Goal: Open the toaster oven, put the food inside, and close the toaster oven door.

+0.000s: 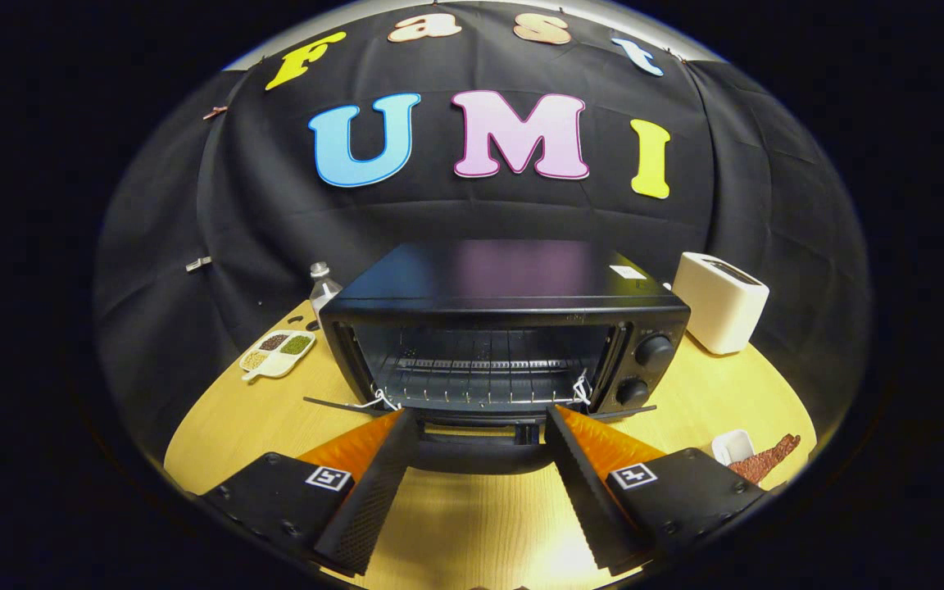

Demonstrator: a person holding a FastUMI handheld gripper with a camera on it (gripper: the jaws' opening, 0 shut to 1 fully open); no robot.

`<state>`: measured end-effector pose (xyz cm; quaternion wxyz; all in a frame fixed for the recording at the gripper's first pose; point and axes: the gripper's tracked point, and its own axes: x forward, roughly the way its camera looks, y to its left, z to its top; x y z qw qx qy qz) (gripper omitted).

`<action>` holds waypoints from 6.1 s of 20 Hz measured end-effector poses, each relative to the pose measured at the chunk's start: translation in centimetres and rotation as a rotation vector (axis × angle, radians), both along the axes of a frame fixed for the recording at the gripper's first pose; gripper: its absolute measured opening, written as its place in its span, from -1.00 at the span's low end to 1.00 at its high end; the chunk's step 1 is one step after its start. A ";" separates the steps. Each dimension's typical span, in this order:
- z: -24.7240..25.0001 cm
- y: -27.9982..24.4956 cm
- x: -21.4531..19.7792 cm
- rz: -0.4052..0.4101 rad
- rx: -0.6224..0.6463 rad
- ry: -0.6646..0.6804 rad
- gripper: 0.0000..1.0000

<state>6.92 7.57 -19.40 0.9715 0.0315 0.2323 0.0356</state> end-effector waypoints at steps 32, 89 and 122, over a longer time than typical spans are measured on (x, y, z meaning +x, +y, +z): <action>6.9 -17.9 -5.3 -0.036 -0.017 0.021 0.96; 1.8 -29.8 -10.6 -0.086 0.513 0.476 -0.67; 0.6 -5.3 5.1 -0.175 0.715 0.094 -0.68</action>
